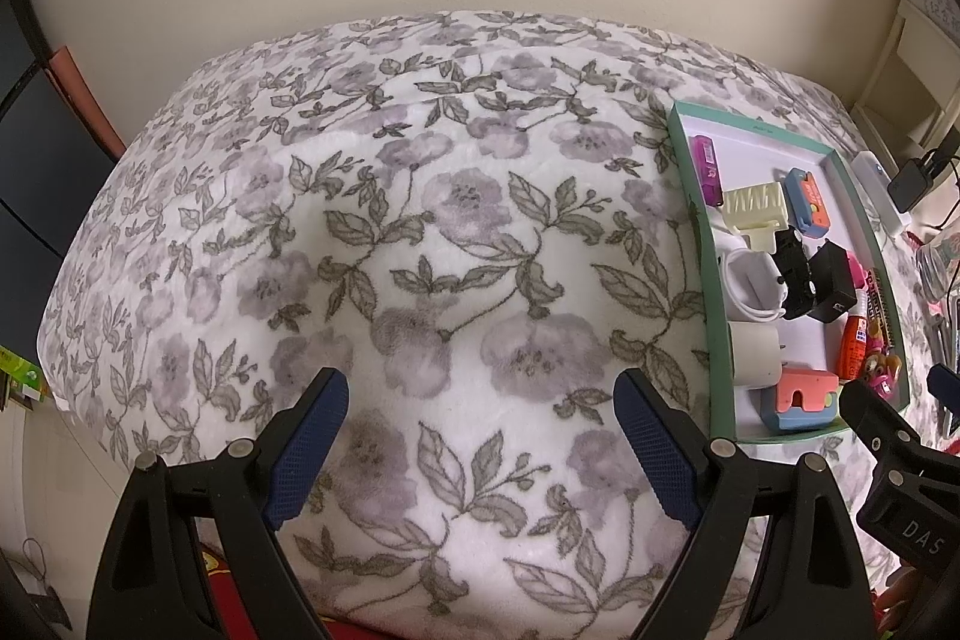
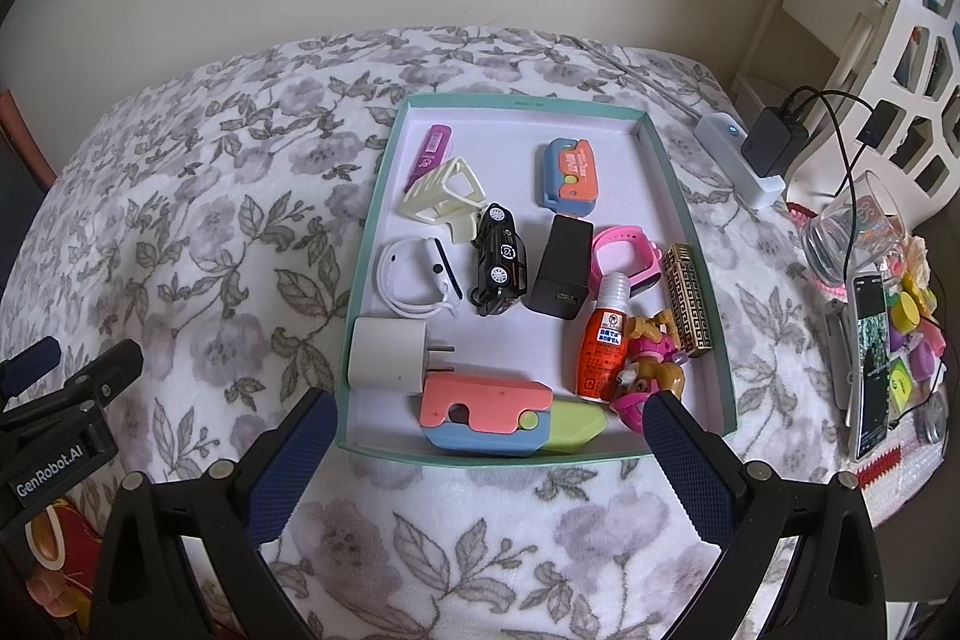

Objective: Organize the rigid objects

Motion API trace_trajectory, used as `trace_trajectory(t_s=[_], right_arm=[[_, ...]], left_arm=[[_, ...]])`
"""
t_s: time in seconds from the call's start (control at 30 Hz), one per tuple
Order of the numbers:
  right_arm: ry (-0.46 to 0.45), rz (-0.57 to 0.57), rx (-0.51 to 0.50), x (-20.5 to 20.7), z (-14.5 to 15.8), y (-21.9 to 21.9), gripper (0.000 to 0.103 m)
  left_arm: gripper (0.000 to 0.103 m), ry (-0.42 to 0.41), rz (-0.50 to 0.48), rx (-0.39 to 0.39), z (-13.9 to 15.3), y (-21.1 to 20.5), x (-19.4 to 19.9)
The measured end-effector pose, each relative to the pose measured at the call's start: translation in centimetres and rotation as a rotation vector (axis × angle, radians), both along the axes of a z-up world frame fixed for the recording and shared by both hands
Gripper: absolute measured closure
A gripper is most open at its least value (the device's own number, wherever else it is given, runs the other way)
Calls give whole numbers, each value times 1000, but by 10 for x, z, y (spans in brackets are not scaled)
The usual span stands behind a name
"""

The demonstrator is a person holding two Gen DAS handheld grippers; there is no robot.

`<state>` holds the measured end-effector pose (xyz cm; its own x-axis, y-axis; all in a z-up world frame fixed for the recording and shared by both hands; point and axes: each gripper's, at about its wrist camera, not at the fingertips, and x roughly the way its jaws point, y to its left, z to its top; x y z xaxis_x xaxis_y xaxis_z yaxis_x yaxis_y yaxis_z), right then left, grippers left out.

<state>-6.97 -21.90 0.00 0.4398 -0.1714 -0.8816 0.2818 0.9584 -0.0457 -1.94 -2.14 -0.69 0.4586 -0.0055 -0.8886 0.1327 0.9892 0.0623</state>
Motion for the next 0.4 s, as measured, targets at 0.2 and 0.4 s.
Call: trace_trajectory(t_s=[0.2, 0.4], right_arm=[[0, -1, -1, 0, 0, 0, 0], [0, 0, -1, 0, 0, 0, 0]], left_arm=[[12, 1, 1, 2, -1, 1, 0], [12, -16, 4, 11, 1, 0, -1]])
